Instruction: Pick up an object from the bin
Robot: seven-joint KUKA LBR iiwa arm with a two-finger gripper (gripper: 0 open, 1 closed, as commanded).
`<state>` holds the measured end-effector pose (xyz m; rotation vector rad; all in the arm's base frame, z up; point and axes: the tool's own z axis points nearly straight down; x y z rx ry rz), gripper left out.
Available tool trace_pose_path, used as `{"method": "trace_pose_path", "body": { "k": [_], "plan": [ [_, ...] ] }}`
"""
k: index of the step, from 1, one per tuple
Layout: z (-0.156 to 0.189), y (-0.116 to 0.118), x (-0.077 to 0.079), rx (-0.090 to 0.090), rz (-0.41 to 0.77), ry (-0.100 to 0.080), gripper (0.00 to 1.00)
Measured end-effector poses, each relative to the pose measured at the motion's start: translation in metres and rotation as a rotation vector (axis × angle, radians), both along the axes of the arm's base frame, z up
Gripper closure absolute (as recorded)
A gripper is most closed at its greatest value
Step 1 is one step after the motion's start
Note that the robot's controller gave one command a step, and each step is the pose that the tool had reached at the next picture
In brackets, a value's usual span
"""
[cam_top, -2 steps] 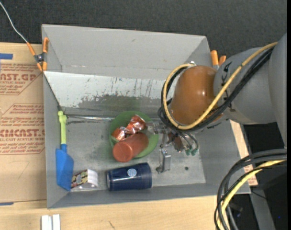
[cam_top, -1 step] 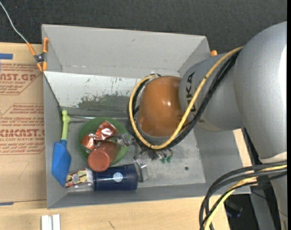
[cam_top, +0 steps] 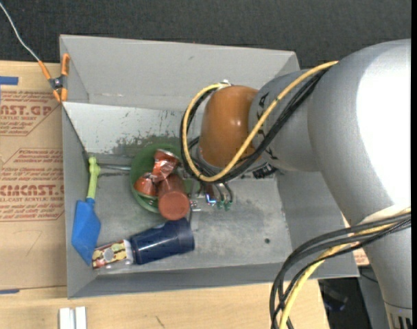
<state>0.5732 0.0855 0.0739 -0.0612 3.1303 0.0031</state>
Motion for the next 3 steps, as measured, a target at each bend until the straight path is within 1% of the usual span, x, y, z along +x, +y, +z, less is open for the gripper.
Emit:
{"method": "trace_pose_path", "body": {
  "k": [1,3],
  "plan": [
    [0.0029,0.1494,-0.0449,-0.005,0.403,-0.008,1.00],
    [0.0027,0.1481,-0.0451,-0.003,0.399,-0.005,1.00]
  ]
}}
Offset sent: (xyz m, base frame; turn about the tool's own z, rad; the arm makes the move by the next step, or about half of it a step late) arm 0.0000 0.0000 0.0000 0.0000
